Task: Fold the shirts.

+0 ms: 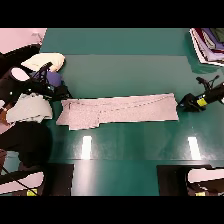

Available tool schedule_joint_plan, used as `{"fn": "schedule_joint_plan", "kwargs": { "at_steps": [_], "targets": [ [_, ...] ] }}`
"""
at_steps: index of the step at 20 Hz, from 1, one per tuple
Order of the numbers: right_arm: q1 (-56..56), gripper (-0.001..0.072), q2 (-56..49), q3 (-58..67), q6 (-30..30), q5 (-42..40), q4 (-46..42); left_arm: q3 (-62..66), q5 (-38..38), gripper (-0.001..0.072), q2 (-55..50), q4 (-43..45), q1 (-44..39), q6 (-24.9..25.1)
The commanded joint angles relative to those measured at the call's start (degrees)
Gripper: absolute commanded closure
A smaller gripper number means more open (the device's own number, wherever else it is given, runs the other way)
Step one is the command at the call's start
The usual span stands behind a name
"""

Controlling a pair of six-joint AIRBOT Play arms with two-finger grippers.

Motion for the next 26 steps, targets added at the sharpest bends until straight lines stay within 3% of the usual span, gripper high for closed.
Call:
{"fn": "schedule_joint_plan", "kwargs": {
  "at_steps": [1,3,4,6,8,14,19,26],
  "targets": [
    [-2.2,0.0158,-2.3,-5.1,-4.2,-2.1,10.0,0.3,3.9,0.0683,-0.1,-0.9,-5.0,-0.3],
    [-0.1,0.0162,-3.7,-5.5,-5.1,-4.5,12.8,0.3,6.6,0.0683,-0.3,-1.4,-8.7,-1.0],
    [1.2,0.0201,-4.0,-5.4,-5.9,-5.7,13.6,0.3,7.7,0.0683,-0.4,-1.5,-10.3,-3.1],
    [4.0,0.0503,-3.9,-5.0,-6.4,-8.7,13.9,0.3,10.1,0.0683,-1.1,-1.5,-13.5,-6.3],
    [5.6,0.0699,-3.7,-3.2,-7.2,-7.6,13.9,0.5,12.4,0.0684,-3.0,-2.4,-16.8,-6.8],
    [10.7,0.07,6.1,9.4,-4.1,0.7,13.9,11.8,12.2,0.0684,-16.6,-5.4,-26.6,-6.9],
    [20.0,0.07,13.0,19.7,0.5,0.4,13.9,20.0,11.7,0.0683,-26.1,-7.7,-32.2,-6.9],
    [31.4,0.07,13.1,27.6,2.3,-0.5,13.9,21.5,10.1,0.0683,-28.0,-8.1,-32.7,-6.9]
  ]
}}
